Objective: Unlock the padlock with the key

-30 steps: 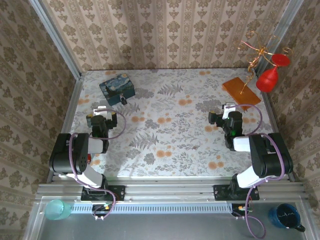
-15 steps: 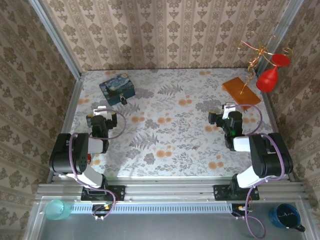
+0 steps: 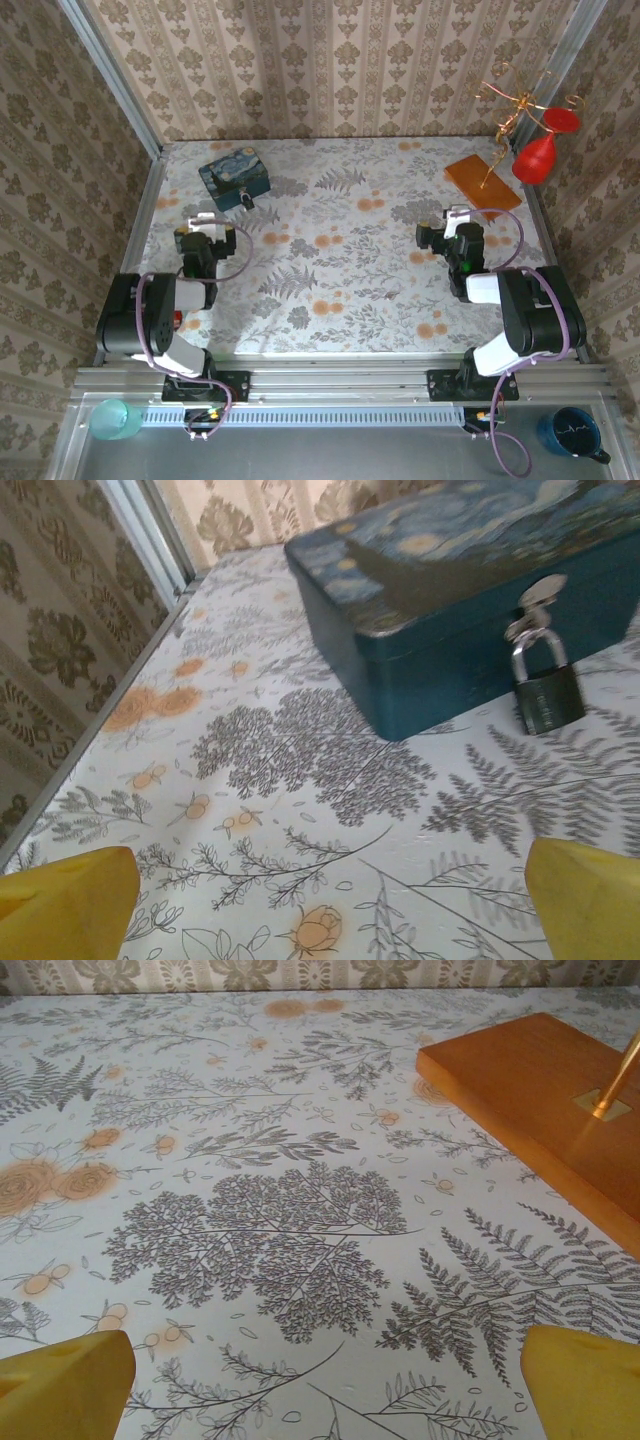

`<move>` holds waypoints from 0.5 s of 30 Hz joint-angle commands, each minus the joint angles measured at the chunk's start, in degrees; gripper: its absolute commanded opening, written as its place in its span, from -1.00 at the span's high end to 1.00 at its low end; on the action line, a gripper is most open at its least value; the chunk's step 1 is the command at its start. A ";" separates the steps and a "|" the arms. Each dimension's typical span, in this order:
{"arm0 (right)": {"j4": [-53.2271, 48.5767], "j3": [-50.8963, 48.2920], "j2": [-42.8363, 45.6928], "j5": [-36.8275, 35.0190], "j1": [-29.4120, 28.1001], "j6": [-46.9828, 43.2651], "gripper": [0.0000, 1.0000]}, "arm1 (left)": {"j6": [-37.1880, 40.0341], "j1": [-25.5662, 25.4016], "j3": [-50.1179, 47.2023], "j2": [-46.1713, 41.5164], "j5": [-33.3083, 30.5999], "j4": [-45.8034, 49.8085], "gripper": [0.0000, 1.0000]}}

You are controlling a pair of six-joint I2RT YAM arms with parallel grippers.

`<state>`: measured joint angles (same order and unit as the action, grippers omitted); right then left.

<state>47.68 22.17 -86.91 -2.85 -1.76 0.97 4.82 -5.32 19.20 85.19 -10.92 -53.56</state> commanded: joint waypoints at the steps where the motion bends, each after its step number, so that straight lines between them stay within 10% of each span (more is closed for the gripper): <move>1: 3.19 -2.64 4.94 -0.88 -2.51 -3.53 -1.00 | 3.43 -4.12 0.44 -9.57 -4.84 7.10 -1.00; 8: -15.54 0.19 22.23 2.48 -8.09 -7.72 -1.00 | 0.49 -12.32 4.97 -28.70 -10.43 26.20 -1.00; 15: -35.84 9.42 38.37 7.06 -10.29 6.27 -1.00 | -24.21 -12.50 16.55 -39.73 -14.13 56.80 -1.00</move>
<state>22.74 27.24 -51.57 1.96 -11.90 0.36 -5.54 -17.93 31.68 48.01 -20.10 -13.87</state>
